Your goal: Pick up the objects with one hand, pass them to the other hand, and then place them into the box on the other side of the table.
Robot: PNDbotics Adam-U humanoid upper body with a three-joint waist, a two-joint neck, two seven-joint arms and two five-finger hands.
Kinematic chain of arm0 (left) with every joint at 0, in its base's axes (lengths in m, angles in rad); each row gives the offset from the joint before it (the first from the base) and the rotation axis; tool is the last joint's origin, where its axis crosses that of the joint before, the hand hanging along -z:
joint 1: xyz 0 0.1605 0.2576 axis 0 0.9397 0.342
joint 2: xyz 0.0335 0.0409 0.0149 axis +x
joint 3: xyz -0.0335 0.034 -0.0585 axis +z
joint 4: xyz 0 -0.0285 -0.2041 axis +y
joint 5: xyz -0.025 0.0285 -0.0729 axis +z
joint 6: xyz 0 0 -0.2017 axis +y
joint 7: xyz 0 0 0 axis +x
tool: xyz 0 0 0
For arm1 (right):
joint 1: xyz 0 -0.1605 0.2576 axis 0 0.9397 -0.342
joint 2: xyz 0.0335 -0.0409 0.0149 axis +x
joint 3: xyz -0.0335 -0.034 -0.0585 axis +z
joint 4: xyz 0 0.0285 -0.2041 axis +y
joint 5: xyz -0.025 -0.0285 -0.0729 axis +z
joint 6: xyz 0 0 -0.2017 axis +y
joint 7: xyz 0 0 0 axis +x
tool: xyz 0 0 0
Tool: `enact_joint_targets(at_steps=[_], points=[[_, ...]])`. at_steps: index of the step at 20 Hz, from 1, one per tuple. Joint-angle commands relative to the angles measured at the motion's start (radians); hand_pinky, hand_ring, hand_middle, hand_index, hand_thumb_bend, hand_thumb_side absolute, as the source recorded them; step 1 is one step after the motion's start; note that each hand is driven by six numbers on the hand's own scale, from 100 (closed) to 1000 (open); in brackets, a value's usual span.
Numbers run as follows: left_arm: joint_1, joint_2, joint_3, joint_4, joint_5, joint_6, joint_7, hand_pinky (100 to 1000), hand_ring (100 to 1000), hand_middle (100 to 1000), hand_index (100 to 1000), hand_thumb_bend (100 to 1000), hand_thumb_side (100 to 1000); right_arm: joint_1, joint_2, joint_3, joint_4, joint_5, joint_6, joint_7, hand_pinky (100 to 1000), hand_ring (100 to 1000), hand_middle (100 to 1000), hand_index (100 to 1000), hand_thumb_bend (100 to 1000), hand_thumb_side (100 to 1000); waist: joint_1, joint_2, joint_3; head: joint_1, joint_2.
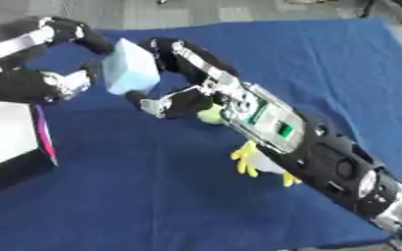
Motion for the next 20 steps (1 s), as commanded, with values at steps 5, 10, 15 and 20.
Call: enact_joint_targets(at_steps=[5,10,15,20], points=[[-0.005,-0.005,-0.002,-0.001,-0.022,-0.026,-0.108,1000,871,777,844,100,353,-0.012,-0.008,-0.005,-0.015,0.016,0.0,0.008,703,564,618,649,114,100,-0.001,0.002,-0.002,0.001,0.006],[-0.001,-0.01,0.004,0.006,-0.036,-0.022,-0.111,1000,870,776,848,100,396,-0.013,-0.005,-0.002,-0.015,0.021,0.001,0.012,701,563,617,648,114,100,-0.002,0.004,-0.001,0.002,0.006],[0.002,-0.011,0.006,-0.008,-0.044,-0.012,-0.071,1000,869,777,854,100,418,-0.011,-0.003,-0.001,-0.015,0.024,0.006,0.014,701,563,617,648,114,100,-0.002,0.005,-0.001,0.002,0.006],[0.005,-0.009,0.005,-0.035,-0.045,0.002,-0.004,1000,868,776,854,100,371,-0.009,-0.002,-0.001,-0.015,0.028,0.008,0.017,701,563,617,648,113,100,-0.001,0.005,0.0,0.001,0.006]])
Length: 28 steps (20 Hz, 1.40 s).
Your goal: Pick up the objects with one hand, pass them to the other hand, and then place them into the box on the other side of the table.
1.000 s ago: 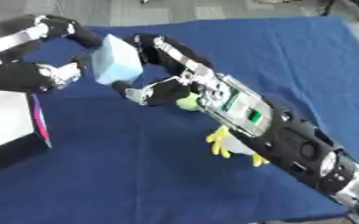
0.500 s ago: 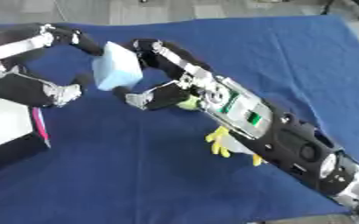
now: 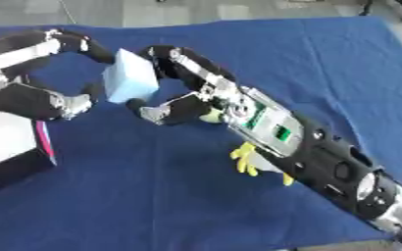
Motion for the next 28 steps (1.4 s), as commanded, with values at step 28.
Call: enact_joint_targets(at_steps=[28], points=[[0.005,0.009,0.0,-0.109,-0.015,0.015,0.089,1000,872,783,887,138,263,-0.009,0.001,-0.01,-0.021,0.007,0.035,-0.015,692,559,616,647,100,100,-0.004,0.009,0.004,0.004,0.006]])
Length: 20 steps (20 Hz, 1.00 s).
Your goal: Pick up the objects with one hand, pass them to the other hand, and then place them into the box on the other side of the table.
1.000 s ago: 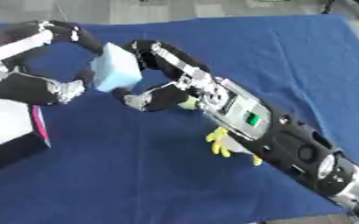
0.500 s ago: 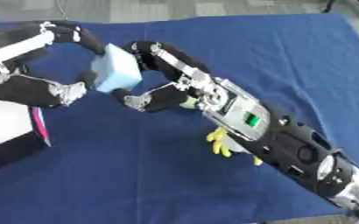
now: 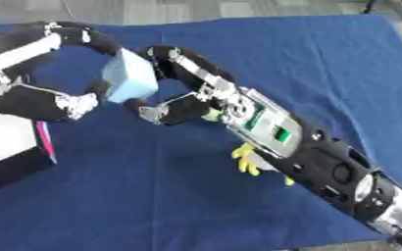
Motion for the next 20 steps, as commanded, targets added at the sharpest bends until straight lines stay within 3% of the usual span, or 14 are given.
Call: enact_joint_targets(at_steps=[1,8,14,20], points=[[-0.011,0.012,0.012,-0.035,-0.001,-0.005,0.027,1000,872,783,893,134,266,-0.008,-0.009,-0.01,-0.021,-0.004,0.005,-0.004,692,560,616,647,100,100,-0.004,0.001,0.001,0.003,0.006],[-0.004,0.011,0.015,-0.044,-0.002,0.005,0.039,1000,872,783,893,128,273,-0.007,-0.007,-0.009,-0.021,0.002,0.002,0.0,692,560,616,646,100,100,-0.006,0.003,0.001,0.005,0.006],[0.0,0.006,0.017,-0.029,-0.006,0.017,0.023,1000,876,787,895,135,408,-0.006,-0.006,-0.009,-0.021,0.007,-0.001,-0.001,692,560,617,646,100,100,-0.006,0.006,-0.001,0.008,0.006],[0.005,-0.001,0.024,-0.002,-0.013,0.03,0.002,1000,882,792,897,123,461,-0.008,-0.007,-0.01,-0.021,0.015,-0.022,-0.006,692,560,616,644,100,100,-0.005,0.007,-0.004,0.01,0.006]])
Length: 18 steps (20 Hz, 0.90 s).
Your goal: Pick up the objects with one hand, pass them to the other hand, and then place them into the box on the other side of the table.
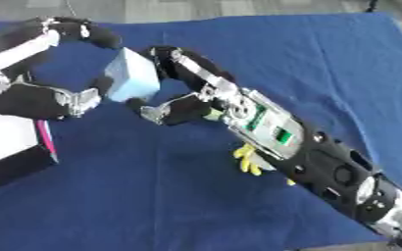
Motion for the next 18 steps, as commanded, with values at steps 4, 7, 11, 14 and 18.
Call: enact_joint_targets(at_steps=[4,7,11,14,18], points=[[-0.01,-0.003,0.02,0.014,-0.006,0.007,-0.029,1000,884,794,896,100,320,-0.008,-0.014,-0.01,-0.021,0.014,-0.02,-0.004,693,560,615,644,100,100,-0.004,0.002,-0.003,0.004,0.006],[-0.008,-0.006,0.023,0.022,-0.006,0.01,-0.043,1000,884,793,893,100,243,-0.008,-0.013,-0.01,-0.021,0.015,-0.021,-0.004,693,560,615,645,100,100,-0.004,0.003,-0.003,0.004,0.006],[-0.004,-0.008,0.029,0.027,-0.006,0.011,-0.047,1000,883,790,890,100,200,-0.007,-0.013,-0.009,-0.021,0.016,-0.021,-0.001,691,560,615,644,100,100,-0.004,0.004,-0.003,0.003,0.006],[-0.001,-0.011,0.034,0.034,-0.007,0.013,-0.046,1000,883,790,889,100,174,-0.006,-0.013,-0.009,-0.021,0.016,-0.021,-0.001,690,559,615,644,100,100,-0.004,0.004,-0.003,0.002,0.006],[0.003,-0.015,0.036,0.041,-0.007,0.015,-0.047,1000,883,790,888,100,193,-0.005,-0.011,-0.008,-0.021,0.02,-0.02,0.0,692,559,615,644,100,100,-0.005,0.004,-0.002,0.003,0.006]])
